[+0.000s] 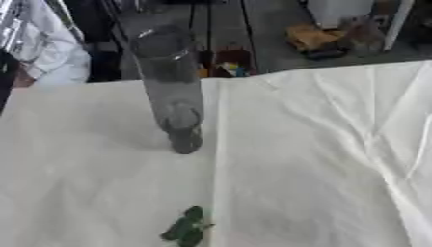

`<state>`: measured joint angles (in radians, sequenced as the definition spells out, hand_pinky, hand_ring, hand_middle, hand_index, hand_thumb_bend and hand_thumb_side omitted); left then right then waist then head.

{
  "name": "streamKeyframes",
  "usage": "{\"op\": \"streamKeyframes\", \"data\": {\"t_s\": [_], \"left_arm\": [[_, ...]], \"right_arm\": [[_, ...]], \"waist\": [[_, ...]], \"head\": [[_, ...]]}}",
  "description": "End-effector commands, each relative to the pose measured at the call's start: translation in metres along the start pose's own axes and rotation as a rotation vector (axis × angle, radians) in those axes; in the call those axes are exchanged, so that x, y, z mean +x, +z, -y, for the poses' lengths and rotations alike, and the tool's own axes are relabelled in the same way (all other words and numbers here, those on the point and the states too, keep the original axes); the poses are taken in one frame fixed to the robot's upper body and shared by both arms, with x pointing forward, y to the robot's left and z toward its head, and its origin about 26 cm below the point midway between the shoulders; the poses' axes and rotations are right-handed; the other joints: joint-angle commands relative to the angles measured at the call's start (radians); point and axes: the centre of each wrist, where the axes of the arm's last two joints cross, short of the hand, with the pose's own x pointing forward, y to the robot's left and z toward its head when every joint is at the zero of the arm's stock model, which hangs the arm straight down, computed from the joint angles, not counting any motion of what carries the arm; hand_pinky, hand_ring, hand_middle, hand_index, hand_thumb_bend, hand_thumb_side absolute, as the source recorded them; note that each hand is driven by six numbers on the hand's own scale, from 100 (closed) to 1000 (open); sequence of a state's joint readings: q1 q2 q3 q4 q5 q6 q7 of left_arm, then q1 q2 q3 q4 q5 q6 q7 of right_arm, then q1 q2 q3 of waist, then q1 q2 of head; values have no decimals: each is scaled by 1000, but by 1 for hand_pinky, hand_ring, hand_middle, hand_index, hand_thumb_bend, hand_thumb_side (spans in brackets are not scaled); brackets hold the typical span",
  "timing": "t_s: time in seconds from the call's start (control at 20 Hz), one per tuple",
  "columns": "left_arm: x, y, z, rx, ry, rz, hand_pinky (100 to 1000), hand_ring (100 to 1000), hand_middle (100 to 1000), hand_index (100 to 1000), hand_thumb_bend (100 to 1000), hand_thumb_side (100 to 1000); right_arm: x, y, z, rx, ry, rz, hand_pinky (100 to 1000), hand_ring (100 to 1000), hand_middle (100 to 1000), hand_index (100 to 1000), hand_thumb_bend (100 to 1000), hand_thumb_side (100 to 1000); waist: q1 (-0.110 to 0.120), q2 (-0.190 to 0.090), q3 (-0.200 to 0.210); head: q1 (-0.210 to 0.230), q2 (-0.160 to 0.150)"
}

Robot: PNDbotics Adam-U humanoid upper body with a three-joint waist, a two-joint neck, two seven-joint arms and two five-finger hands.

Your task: Arrange flowers into the vase.

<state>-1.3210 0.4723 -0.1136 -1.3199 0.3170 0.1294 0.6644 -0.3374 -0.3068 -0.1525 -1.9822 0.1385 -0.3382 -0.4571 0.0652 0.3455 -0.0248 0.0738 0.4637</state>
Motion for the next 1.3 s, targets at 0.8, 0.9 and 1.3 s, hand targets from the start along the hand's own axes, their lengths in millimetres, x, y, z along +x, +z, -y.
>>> {"op": "streamKeyframes", "data": {"t_s": [0.8,0.9,1.3], "left_arm": [[23,-15,29,45,169,3,100,100,100,100,100,736],[25,-15,30,51,185,-1,100,100,100,100,100,737],[34,-17,35,58,224,-9,100,100,100,100,100,737]], "right_arm": [[6,-6,-1,52,-28,9,735,599,484,818,100,916],[6,-5,-1,56,-31,6,737,599,483,819,100,917],[6,-5,0,71,-35,-8,739,600,481,819,100,918]], "waist": [[19,-31,-20],[23,-31,-22],[29,-30,-21]], "head": [[30,0],[36,0],[50,1]]}}
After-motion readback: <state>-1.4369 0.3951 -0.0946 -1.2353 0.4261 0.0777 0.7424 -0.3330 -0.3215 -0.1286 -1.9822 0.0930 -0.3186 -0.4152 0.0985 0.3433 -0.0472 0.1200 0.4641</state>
